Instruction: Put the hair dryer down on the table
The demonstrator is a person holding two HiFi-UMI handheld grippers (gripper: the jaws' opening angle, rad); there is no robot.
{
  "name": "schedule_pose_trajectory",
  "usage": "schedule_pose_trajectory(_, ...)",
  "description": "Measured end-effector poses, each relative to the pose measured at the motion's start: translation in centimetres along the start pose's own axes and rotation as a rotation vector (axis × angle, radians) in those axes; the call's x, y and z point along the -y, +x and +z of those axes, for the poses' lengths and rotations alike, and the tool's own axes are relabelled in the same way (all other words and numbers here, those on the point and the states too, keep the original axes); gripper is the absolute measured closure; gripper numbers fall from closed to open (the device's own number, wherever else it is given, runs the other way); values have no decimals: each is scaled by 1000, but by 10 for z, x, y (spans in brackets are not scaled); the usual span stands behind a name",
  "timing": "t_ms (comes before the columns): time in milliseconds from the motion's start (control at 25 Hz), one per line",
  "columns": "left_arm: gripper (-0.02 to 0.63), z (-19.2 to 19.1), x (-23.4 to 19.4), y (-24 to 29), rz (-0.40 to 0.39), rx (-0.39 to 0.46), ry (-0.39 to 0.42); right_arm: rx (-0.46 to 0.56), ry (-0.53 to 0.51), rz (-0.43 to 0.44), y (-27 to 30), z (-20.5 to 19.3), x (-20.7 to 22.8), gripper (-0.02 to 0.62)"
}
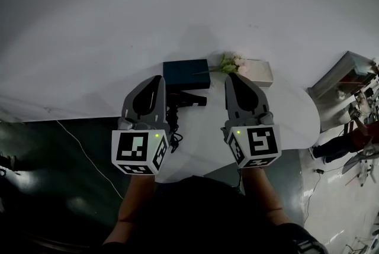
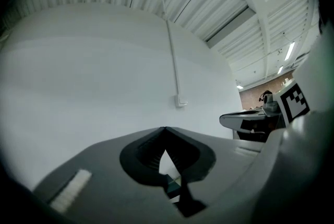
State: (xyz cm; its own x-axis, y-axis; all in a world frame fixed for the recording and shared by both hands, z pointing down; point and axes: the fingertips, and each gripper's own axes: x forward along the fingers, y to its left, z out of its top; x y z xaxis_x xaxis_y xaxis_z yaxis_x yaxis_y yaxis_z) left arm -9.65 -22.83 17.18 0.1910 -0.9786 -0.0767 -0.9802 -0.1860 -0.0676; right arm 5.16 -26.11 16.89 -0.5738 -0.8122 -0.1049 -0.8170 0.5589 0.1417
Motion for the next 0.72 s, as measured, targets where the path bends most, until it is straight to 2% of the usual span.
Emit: schedule_pose_trajectory(720, 594, 3, 21, -23, 46, -5, 31, 27, 32, 42, -25, -2, 5, 583)
